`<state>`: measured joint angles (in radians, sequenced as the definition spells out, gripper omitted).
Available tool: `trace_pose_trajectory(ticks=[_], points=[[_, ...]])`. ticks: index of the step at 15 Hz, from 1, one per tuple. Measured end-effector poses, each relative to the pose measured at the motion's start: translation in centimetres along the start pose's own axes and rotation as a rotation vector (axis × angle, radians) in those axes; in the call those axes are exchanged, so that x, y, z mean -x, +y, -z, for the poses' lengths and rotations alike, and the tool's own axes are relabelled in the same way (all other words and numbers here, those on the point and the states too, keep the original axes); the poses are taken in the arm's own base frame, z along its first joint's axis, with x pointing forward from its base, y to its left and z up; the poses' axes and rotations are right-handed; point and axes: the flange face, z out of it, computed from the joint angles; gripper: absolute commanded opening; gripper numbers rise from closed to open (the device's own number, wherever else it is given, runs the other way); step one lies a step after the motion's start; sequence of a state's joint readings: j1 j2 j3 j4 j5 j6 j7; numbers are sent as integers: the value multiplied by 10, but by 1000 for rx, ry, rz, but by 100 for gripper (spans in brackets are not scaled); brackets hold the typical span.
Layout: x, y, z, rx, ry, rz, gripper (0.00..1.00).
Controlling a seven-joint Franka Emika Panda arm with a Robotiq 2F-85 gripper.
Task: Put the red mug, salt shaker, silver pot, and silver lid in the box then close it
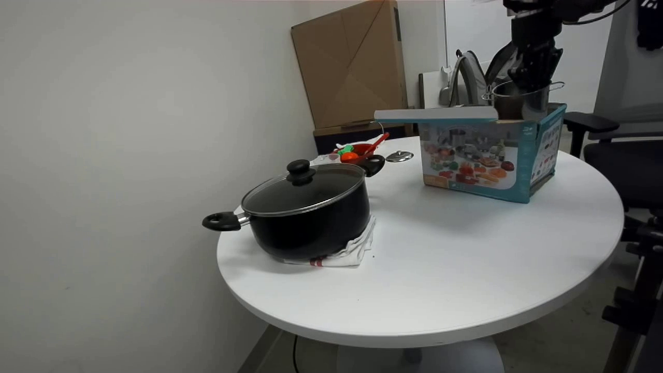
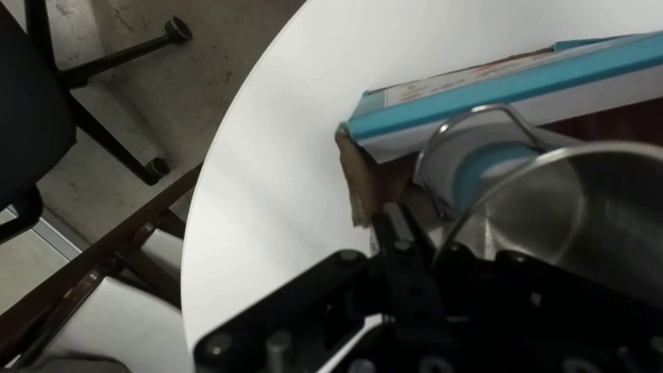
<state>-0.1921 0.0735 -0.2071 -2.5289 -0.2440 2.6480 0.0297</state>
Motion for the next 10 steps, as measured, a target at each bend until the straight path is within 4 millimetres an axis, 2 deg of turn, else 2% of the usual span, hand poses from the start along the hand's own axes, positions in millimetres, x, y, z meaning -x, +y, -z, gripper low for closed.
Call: trace_pose_trajectory(ticks=[6, 10], points=[[-5, -35, 1, -16, 31, 52, 1], [-1, -48, -22, -18, -18, 79, 1]])
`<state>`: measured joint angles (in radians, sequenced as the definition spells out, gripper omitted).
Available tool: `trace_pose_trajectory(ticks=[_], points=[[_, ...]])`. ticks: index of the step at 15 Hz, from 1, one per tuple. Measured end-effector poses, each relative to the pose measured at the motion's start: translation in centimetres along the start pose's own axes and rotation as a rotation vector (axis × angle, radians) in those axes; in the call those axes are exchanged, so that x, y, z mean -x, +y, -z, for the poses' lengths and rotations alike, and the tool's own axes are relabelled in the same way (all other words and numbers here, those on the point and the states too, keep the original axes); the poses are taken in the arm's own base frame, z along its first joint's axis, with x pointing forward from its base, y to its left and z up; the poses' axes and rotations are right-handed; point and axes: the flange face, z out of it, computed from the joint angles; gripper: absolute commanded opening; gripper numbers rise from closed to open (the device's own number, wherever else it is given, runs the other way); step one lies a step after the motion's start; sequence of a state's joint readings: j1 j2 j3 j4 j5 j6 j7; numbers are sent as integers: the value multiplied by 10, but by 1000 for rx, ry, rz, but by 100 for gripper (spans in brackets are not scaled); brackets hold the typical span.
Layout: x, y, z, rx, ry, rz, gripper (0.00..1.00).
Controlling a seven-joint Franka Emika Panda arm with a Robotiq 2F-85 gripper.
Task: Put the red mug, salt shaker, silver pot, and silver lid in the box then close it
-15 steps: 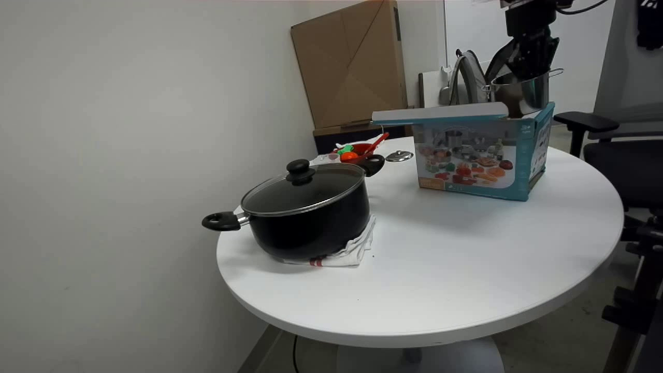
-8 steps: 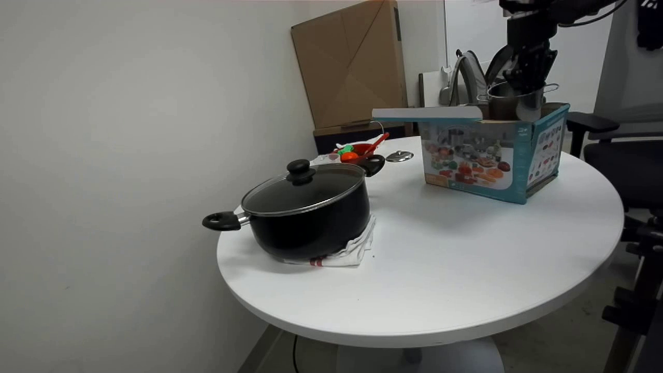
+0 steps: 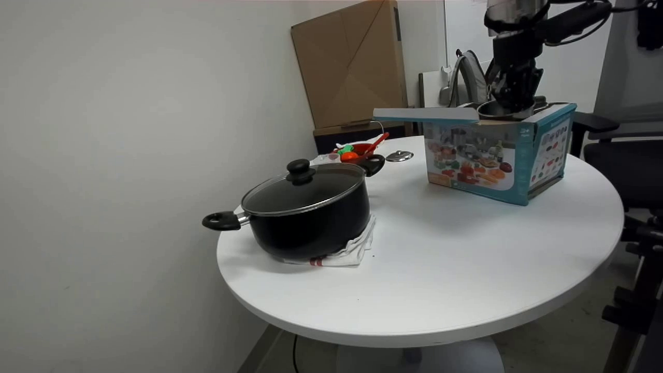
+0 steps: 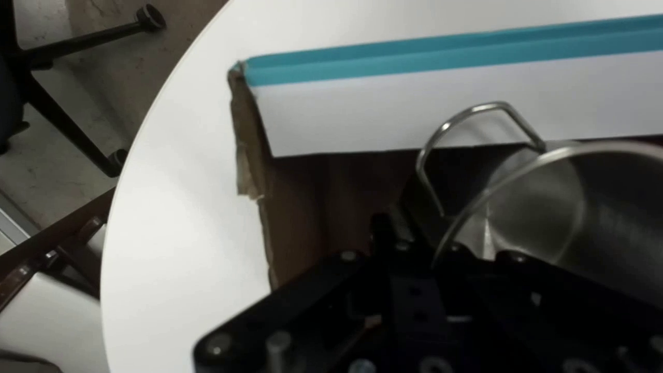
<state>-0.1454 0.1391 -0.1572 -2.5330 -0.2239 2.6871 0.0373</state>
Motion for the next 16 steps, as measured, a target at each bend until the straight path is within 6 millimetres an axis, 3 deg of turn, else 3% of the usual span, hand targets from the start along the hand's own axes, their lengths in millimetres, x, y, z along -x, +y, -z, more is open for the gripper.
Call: trace_pose_trajectory(ticks=[5, 16], points=[[-2, 0, -31, 2, -60, 8, 1], [-26, 5, -29, -3, -102, 55, 1]])
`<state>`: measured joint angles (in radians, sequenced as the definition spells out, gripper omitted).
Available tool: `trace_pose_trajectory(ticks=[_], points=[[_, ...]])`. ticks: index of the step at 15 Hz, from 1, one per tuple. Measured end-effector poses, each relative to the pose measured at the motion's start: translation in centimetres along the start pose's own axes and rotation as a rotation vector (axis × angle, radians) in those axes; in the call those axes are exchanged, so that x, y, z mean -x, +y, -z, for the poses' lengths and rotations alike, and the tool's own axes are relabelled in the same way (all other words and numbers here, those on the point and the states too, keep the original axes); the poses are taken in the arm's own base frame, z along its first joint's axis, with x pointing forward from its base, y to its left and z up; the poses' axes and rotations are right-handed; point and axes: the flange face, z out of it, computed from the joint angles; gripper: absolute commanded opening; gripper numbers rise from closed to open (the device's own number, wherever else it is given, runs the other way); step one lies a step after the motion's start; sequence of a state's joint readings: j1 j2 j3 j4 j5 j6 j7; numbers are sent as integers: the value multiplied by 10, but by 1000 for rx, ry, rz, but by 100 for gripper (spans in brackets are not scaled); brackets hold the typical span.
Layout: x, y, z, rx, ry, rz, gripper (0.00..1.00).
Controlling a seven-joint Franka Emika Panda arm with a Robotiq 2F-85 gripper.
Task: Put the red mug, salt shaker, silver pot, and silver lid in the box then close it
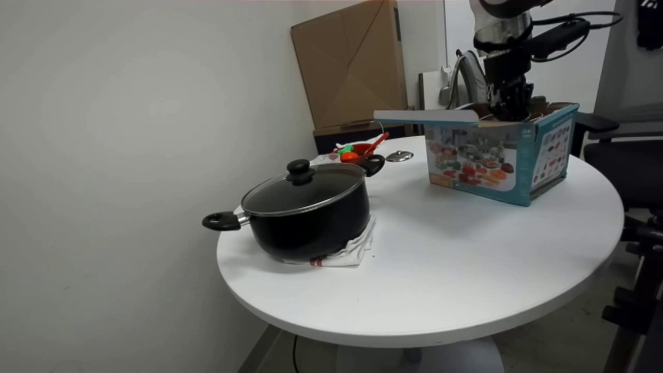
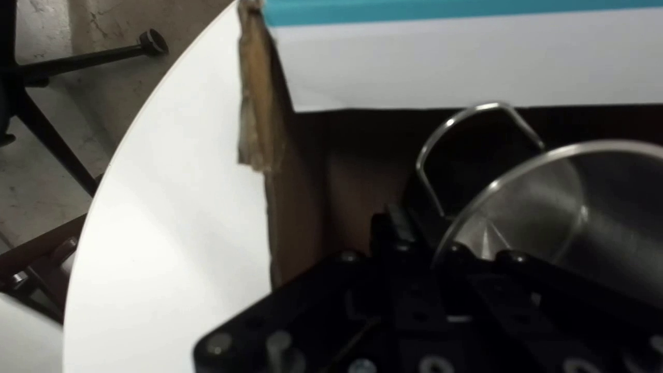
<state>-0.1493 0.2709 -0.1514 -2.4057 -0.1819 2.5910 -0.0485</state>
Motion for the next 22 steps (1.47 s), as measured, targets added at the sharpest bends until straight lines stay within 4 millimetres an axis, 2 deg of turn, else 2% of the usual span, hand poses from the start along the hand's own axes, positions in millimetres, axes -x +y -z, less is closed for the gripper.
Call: trace_pose_trajectory(ticks=[6, 15, 22], points=[[-8, -11, 9, -33, 15, 37, 1], [10, -20, 28, -83, -96, 91, 1], [14, -13, 24, -76, -128, 84, 1]])
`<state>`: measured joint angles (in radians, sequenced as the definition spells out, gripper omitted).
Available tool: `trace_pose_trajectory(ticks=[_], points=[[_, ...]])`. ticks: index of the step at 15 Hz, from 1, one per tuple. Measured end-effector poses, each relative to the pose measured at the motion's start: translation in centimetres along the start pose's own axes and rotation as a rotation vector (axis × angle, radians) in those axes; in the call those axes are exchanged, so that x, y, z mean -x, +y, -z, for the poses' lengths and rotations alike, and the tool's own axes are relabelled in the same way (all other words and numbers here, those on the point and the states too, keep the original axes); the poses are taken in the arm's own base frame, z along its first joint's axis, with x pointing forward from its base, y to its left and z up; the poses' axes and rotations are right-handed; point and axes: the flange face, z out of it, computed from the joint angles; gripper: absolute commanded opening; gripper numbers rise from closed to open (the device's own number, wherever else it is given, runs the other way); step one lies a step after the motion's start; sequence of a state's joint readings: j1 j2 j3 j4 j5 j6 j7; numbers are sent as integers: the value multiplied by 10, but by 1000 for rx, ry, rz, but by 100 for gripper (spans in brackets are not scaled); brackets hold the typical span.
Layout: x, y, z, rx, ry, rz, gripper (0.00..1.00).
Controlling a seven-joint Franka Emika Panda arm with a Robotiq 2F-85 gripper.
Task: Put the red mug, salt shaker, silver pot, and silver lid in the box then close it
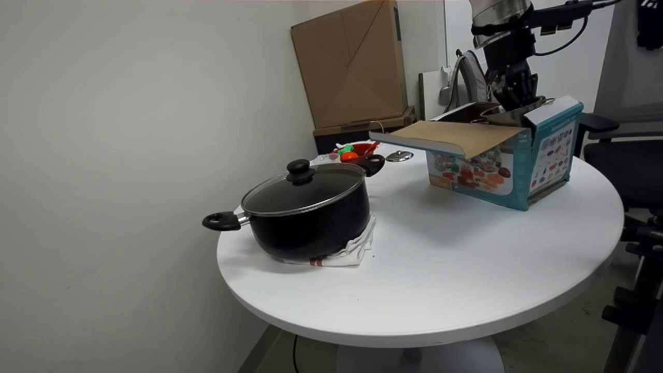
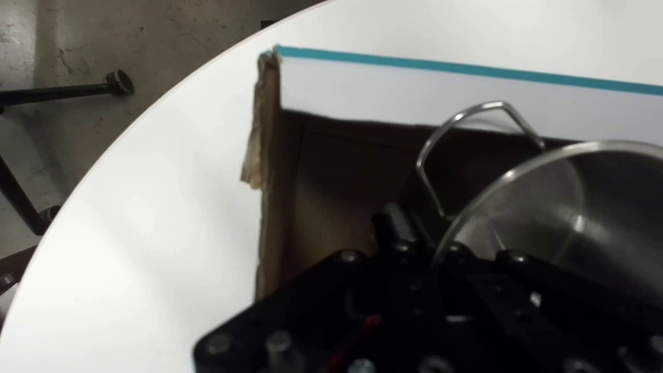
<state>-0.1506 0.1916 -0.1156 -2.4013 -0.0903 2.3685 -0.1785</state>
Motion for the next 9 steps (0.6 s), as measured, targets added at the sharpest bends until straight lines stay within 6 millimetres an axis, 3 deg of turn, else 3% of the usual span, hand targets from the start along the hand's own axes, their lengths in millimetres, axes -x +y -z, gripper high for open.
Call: trace_pose_trajectory(ticks=[9], points=[[-11, 16, -37, 70, -68, -32, 1]])
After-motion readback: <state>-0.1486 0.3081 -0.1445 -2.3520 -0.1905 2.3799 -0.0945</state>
